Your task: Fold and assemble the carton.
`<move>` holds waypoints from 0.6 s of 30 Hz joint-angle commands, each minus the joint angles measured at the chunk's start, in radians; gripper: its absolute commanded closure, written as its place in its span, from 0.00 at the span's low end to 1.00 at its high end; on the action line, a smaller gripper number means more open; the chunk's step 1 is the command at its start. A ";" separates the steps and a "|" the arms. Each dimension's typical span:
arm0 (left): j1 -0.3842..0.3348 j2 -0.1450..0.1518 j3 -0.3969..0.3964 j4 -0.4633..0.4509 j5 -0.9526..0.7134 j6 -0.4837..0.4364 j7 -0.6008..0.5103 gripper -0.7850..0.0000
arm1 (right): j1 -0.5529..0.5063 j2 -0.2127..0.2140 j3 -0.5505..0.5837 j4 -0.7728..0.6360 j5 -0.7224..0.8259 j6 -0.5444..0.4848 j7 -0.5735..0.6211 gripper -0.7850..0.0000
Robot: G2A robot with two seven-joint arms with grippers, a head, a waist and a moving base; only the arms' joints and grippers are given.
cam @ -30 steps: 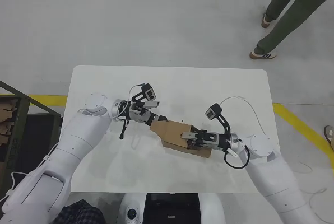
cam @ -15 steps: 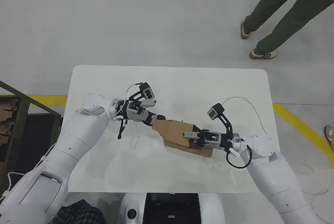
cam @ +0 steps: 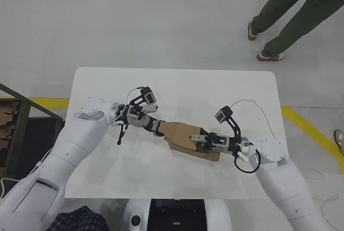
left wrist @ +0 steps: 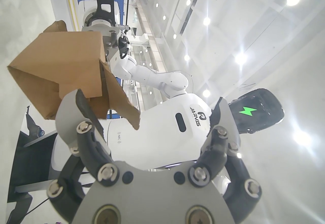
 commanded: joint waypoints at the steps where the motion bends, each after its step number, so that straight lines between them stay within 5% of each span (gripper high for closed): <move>1: -0.001 0.004 -0.001 0.003 -0.003 -0.004 0.000 0.00 | -0.001 0.001 0.004 0.000 0.000 0.000 -0.001 1.00; 18: -0.020 0.021 0.053 -0.025 -0.009 -0.019 0.000 0.00 | -0.002 0.003 0.003 -0.011 -0.005 0.006 -0.033 1.00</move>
